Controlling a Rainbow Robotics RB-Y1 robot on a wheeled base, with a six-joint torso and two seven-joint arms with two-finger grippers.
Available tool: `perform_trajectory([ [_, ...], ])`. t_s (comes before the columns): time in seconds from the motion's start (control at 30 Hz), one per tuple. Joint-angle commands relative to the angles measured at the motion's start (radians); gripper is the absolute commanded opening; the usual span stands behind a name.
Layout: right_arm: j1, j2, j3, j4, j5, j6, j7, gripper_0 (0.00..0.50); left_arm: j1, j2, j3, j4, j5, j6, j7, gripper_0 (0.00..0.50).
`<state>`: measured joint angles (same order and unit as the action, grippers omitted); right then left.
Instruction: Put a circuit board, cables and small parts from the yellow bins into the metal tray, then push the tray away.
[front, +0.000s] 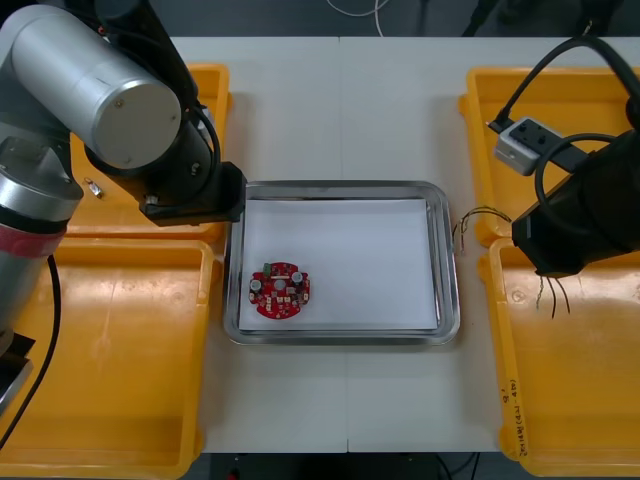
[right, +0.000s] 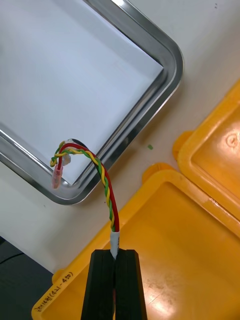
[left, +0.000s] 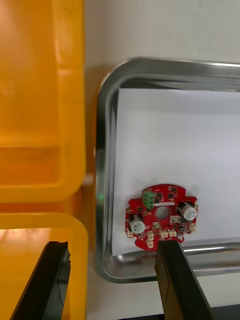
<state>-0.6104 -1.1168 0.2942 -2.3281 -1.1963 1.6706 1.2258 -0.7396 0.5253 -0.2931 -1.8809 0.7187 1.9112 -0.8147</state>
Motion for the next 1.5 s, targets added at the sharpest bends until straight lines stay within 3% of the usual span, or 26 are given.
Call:
perform_trajectory([
  [0.03,-0.106,0.025,0.108,0.010,0.047,-0.012,0.032,0.000,-0.047,0.084,0.063,-0.027,0.016,0.009,-0.127,0.500],
  [0.5,-0.276,0.164,0.379,0.124,0.156,-0.086,0.087,0.000,-0.047,0.240,0.206,0.124,0.035,0.009,-0.185,0.500],
  [0.67,-0.293,0.233,0.413,0.193,0.169,-0.089,0.211,0.000,-0.047,0.272,0.264,0.200,-0.005,0.009,-0.210,0.500],
  [0.9,-0.293,0.293,0.427,0.263,0.170,-0.089,0.376,0.000,-0.047,0.277,0.310,0.310,-0.099,0.009,-0.296,0.500],
  [1.0,-0.293,0.313,0.454,0.276,0.207,-0.089,0.431,0.000,-0.057,0.277,0.333,0.382,-0.113,0.002,-0.342,0.500],
  [1.33,-0.290,0.331,0.599,0.288,0.313,-0.135,0.439,0.000,-0.090,0.277,0.353,0.523,-0.104,-0.169,-0.400,0.500],
  [1.5,-0.287,0.371,0.626,0.328,0.346,-0.143,0.443,0.000,-0.093,0.277,0.353,0.557,-0.104,-0.235,-0.416,0.500],
])
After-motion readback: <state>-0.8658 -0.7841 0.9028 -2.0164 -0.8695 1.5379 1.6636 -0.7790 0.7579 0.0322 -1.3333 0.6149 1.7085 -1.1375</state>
